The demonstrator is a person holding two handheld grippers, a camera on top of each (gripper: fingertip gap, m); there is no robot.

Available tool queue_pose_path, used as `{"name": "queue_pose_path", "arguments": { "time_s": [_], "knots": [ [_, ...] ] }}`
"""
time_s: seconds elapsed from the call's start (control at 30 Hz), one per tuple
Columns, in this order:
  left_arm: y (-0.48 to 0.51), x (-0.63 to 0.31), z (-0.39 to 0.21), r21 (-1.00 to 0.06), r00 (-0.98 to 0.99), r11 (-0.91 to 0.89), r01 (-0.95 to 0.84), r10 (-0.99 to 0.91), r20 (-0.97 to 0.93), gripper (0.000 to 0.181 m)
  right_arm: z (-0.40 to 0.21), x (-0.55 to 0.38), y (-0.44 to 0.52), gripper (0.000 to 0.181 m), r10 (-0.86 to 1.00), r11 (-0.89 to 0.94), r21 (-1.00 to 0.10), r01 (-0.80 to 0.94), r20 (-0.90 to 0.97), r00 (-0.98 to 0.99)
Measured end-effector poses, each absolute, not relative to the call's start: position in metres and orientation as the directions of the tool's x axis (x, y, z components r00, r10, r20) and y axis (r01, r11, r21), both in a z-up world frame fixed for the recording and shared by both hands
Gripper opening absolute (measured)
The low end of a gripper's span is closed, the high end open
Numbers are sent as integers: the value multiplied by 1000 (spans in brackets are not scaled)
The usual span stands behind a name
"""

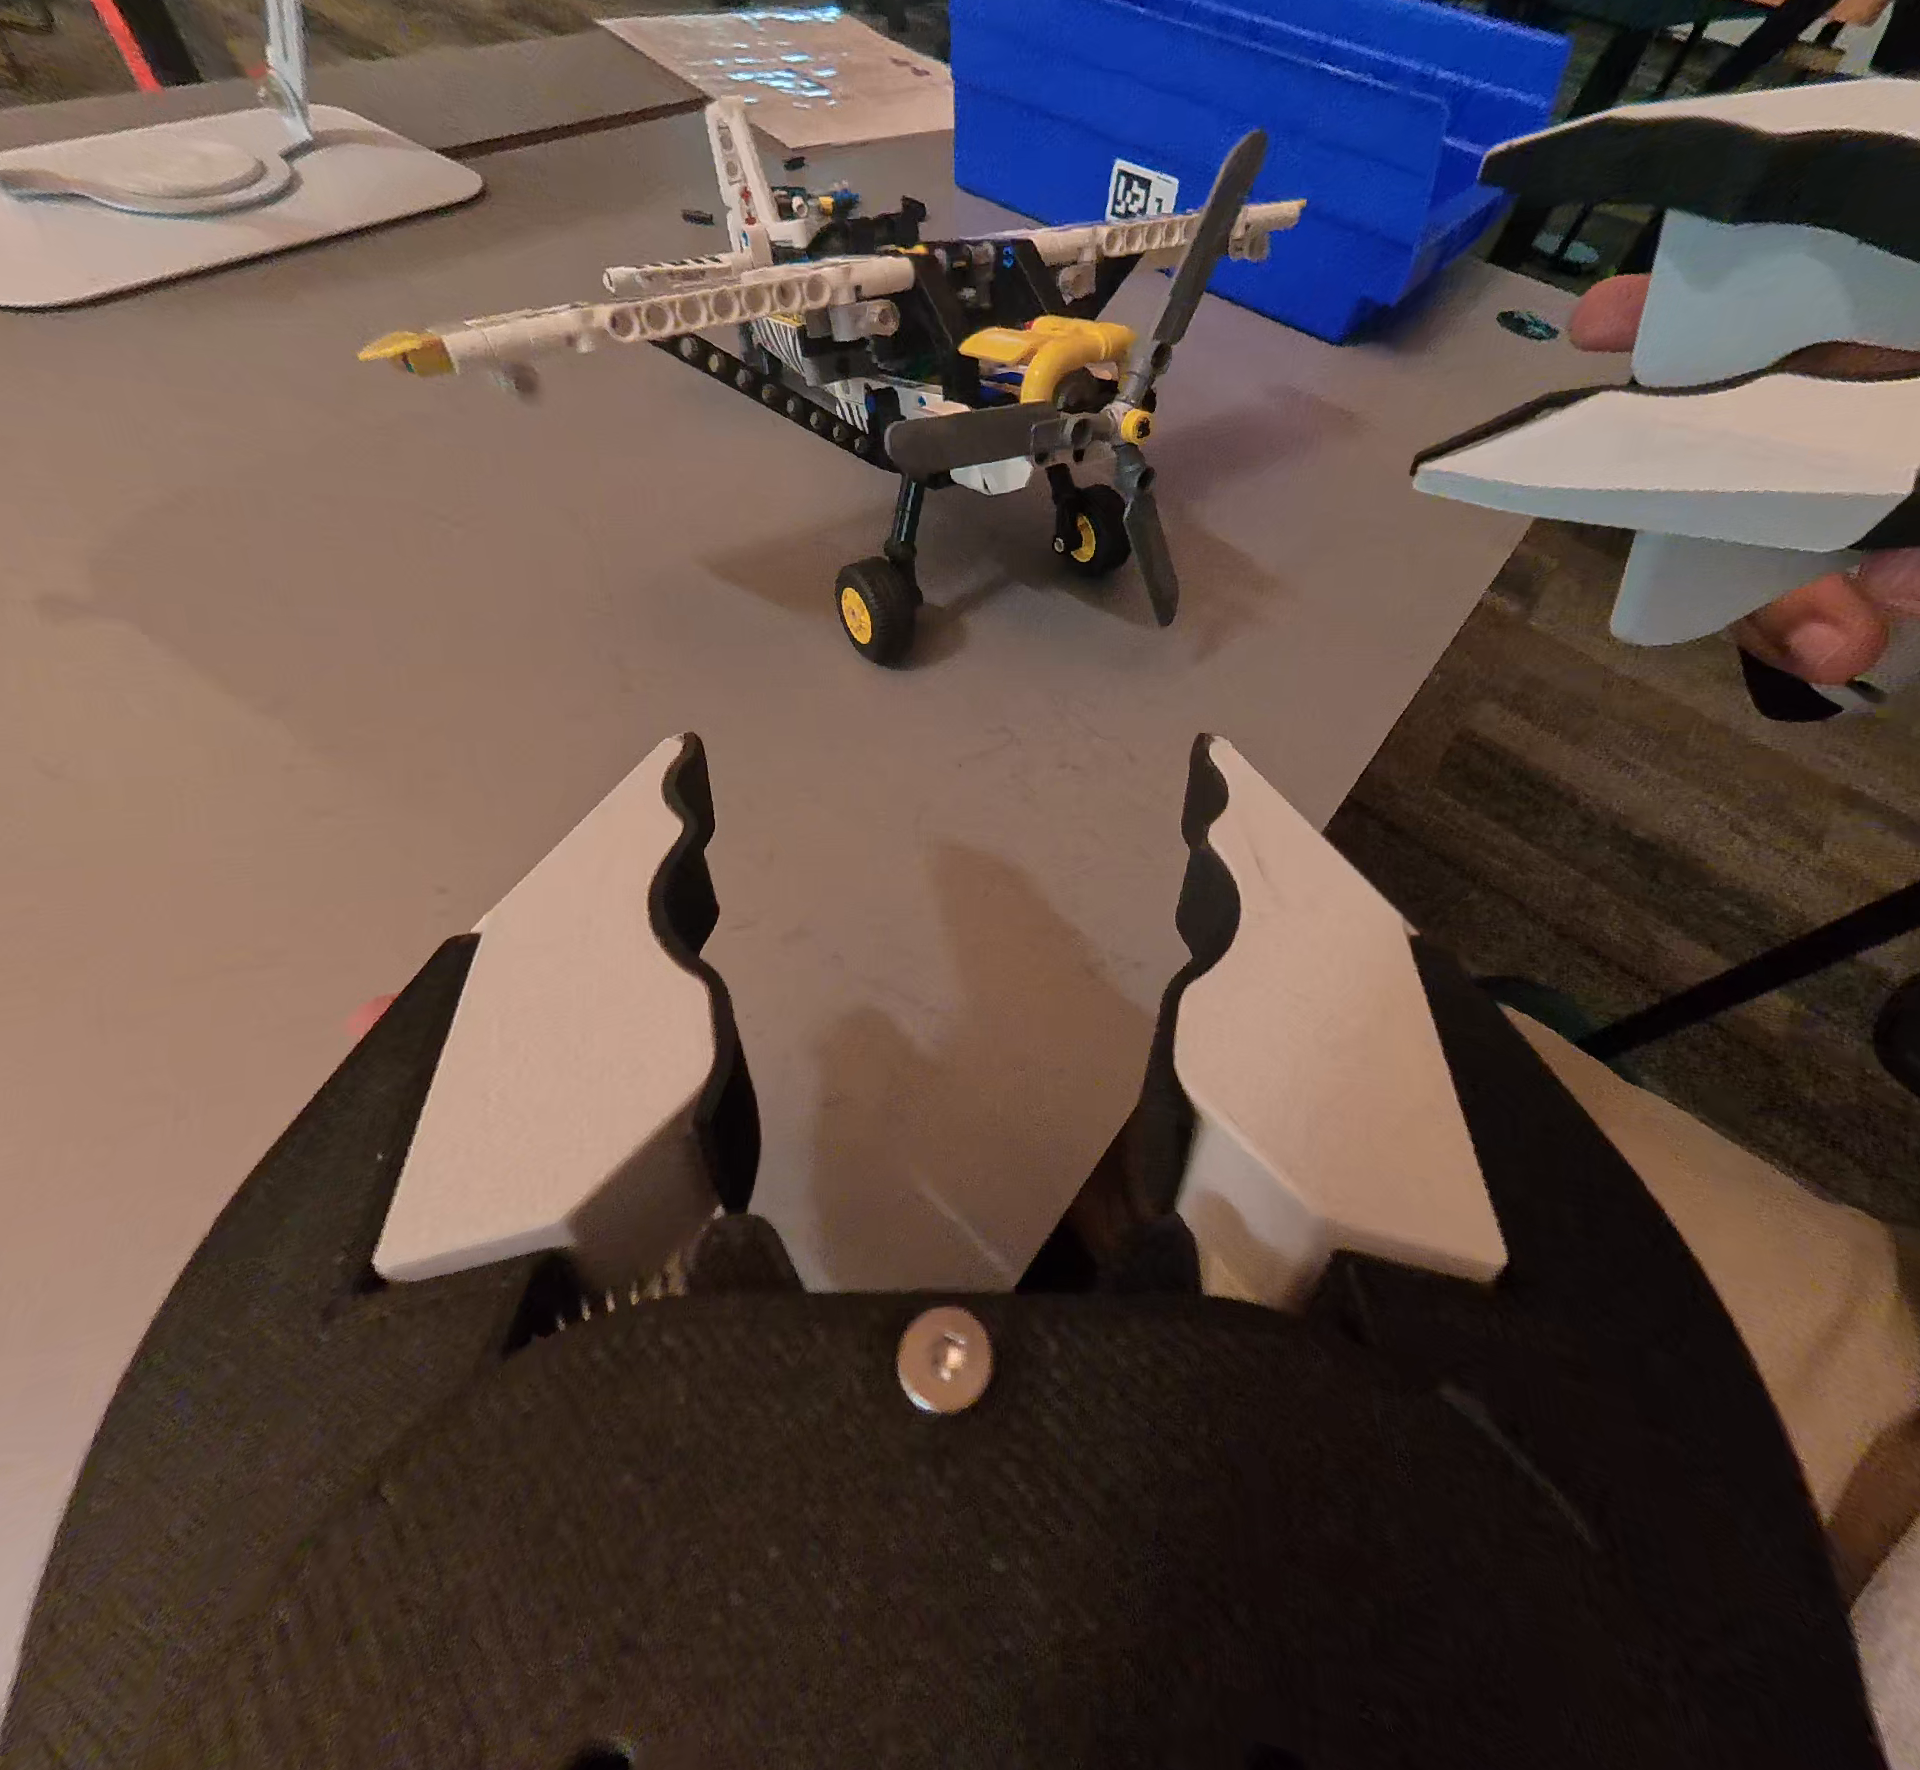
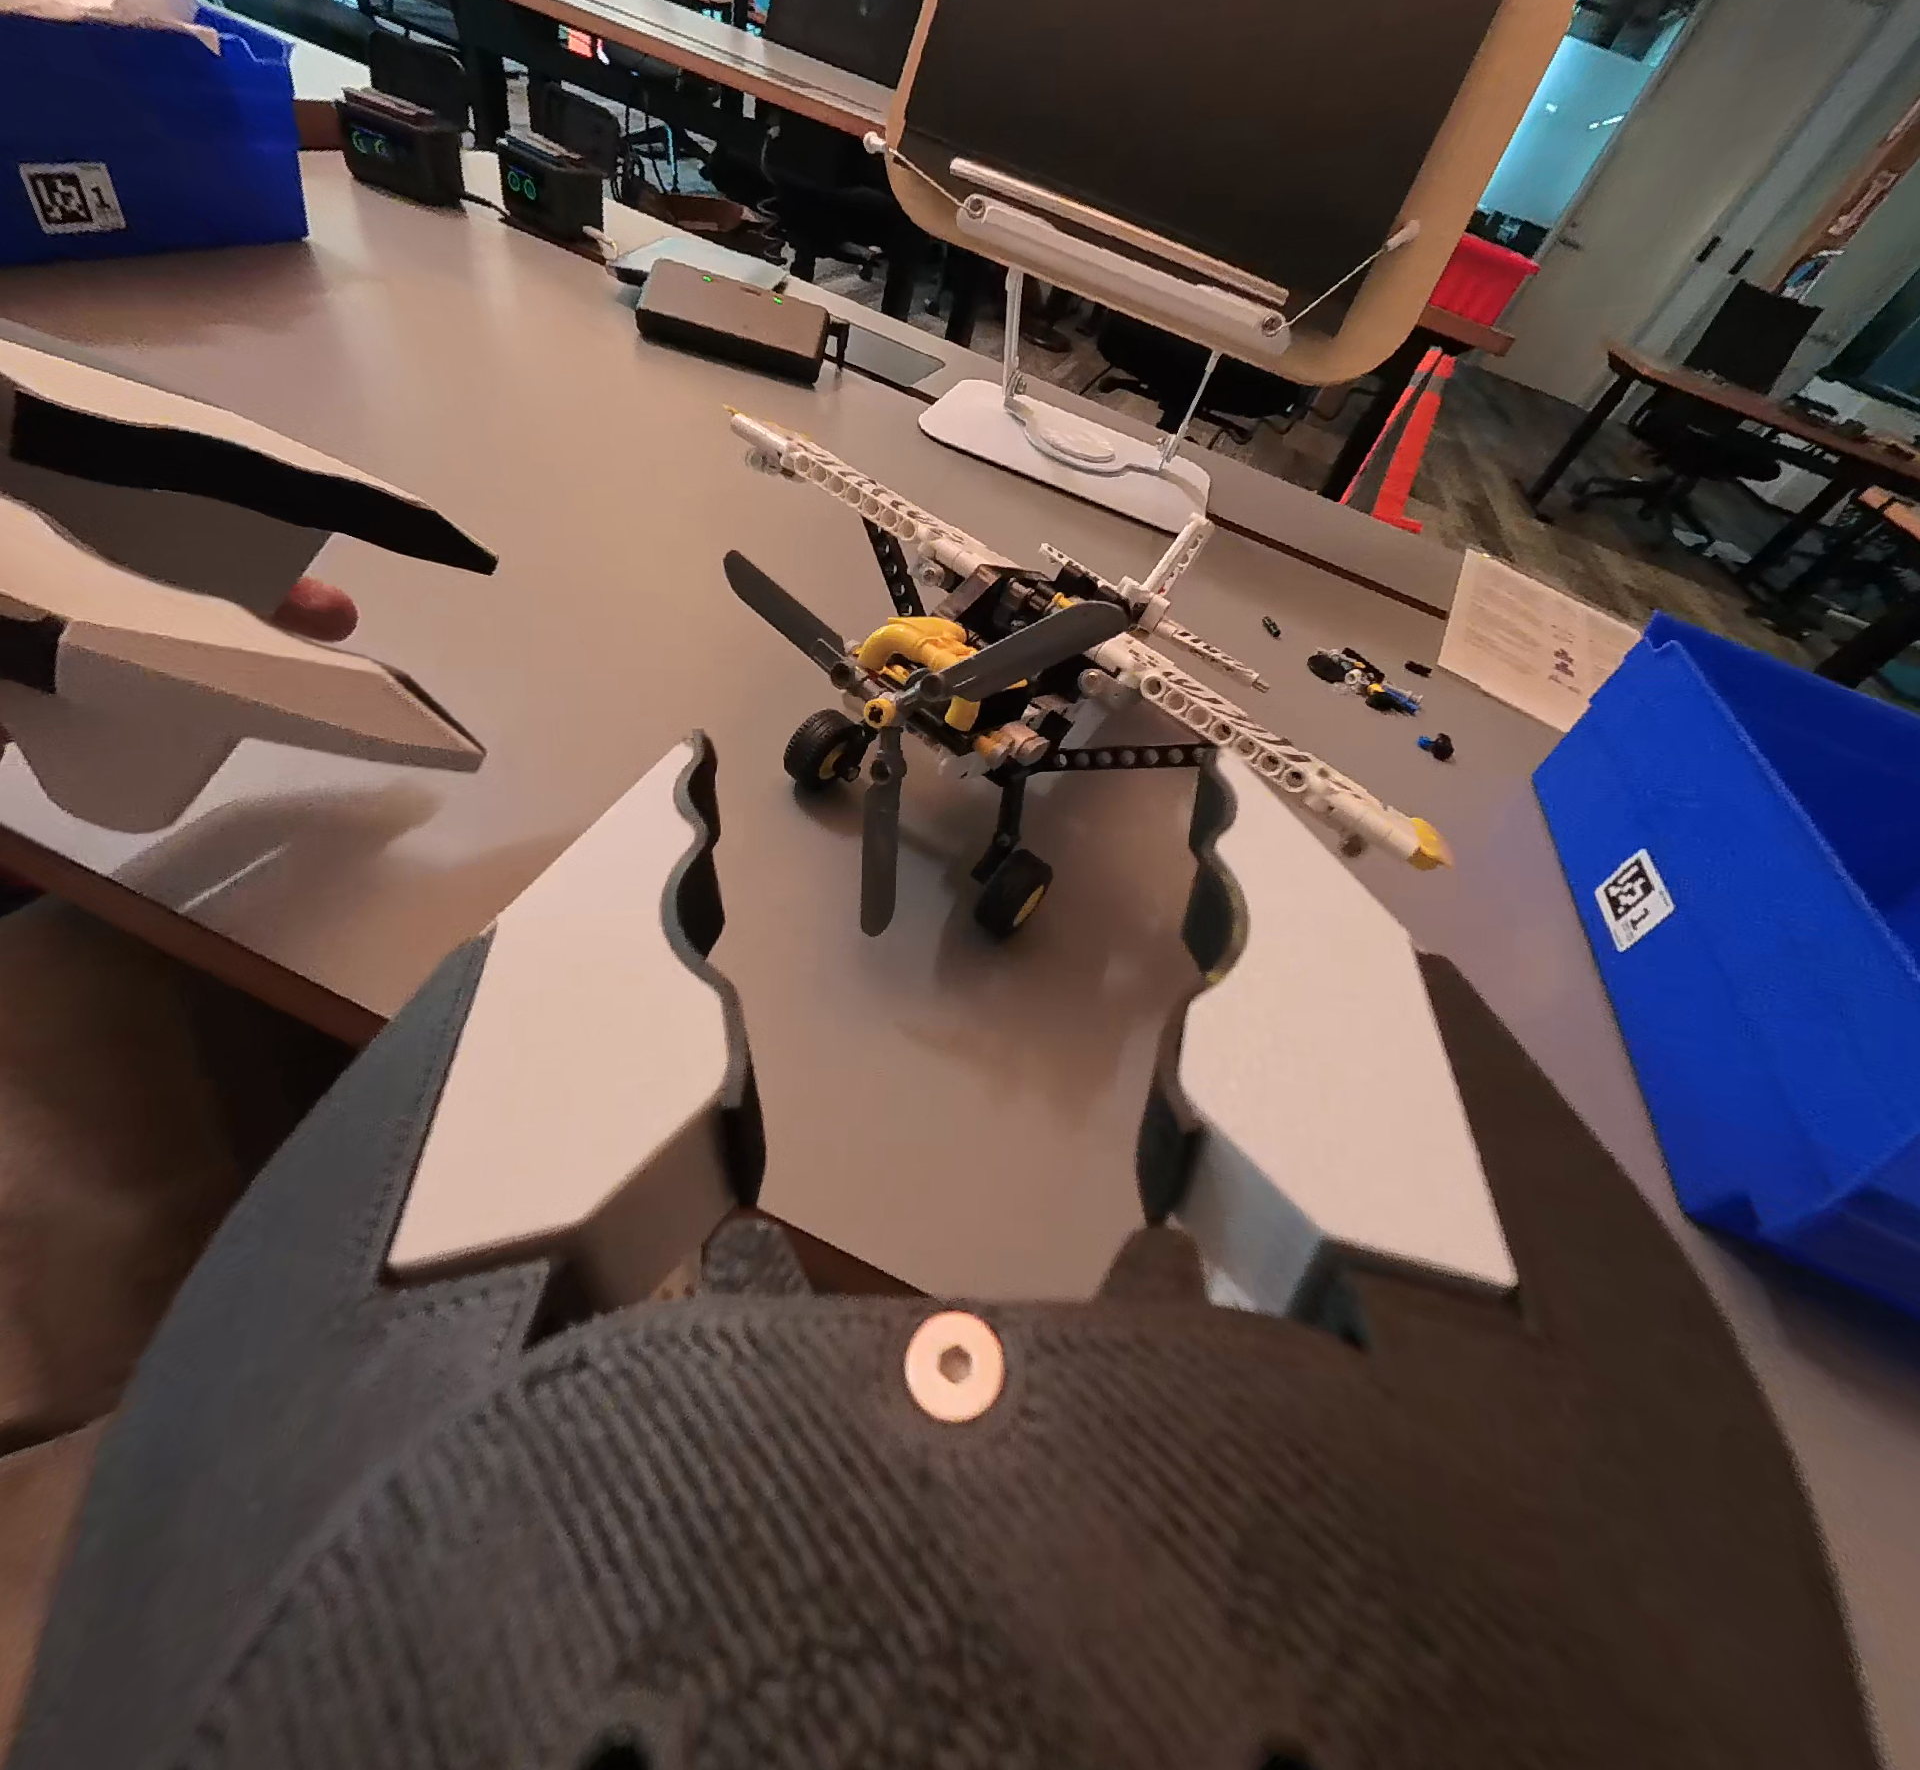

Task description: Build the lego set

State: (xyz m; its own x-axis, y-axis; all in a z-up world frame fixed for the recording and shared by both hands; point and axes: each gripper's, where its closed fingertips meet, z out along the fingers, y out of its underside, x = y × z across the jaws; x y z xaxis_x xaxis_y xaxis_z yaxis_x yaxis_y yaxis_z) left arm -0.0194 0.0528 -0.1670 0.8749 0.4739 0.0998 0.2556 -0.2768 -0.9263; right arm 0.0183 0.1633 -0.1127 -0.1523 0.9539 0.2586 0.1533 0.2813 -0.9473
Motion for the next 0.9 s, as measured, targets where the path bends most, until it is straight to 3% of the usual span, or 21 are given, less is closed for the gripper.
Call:
{"name": "queue_pose_path", "arguments": {
  "time_s": [0.03, 0.23, 0.67, 0.8, 0.9],
  "knots": [
    [52, -20, -166, -926, 875, -276, 256, 474, 100, 88, -112, 19, 163, 90, 955, 276, -949, 150, 253, -154],
    [34, -37, -156, -933, 843, -313, 177, 538, -21, 95, -110, 19, 167, 90, 961, 254, -957, 137, 234, -149],
    [18, -48, -133, -956, 823, -205, 209, 565, 59, 101, -102, 22, 163, 91, 969, 190, -977, 100, 170, -181],
    [17, -46, -128, -961, 830, -195, 199, 555, 59, 99, -96, 24, 164, 85, 972, 169, -982, 83, 152, -179],
    [17, -43, -120, -971, 841, -163, 176, 538, 62, 83, -92, 25, 166, 79, 975, 143, -987, 67, 128, -181]
  ]
}}
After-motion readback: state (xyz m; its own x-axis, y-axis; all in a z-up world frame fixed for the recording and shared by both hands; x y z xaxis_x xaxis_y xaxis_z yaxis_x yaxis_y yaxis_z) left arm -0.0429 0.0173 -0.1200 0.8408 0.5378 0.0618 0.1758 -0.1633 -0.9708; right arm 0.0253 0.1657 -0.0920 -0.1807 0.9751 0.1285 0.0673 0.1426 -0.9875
